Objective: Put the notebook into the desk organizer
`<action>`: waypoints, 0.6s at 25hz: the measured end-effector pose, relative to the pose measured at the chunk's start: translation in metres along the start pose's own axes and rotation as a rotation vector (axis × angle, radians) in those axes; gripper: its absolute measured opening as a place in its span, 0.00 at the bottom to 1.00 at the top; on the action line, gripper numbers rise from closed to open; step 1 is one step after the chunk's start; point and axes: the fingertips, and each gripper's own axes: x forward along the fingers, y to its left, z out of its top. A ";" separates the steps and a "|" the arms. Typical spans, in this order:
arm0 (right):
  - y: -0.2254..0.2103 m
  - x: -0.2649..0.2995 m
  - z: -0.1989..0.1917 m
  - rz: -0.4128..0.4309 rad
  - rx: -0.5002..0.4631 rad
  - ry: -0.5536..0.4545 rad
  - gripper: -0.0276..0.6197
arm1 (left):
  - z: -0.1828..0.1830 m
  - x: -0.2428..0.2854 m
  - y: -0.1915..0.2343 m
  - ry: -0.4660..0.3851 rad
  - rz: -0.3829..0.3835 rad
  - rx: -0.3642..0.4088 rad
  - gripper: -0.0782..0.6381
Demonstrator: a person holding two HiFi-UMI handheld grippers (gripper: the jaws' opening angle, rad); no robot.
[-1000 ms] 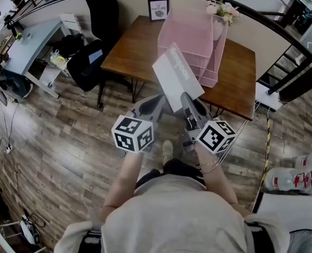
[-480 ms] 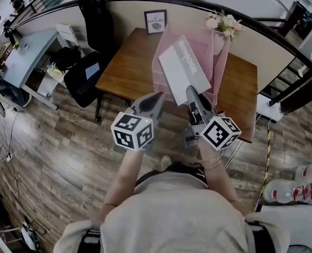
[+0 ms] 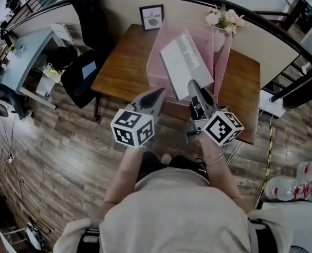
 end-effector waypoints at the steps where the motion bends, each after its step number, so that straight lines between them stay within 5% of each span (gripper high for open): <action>1: -0.002 0.001 0.000 -0.008 0.002 -0.007 0.07 | -0.001 0.002 0.001 0.004 -0.007 -0.001 0.13; 15: -0.016 0.008 0.019 -0.165 -0.019 -0.121 0.07 | 0.028 0.029 0.007 0.029 -0.157 0.034 0.13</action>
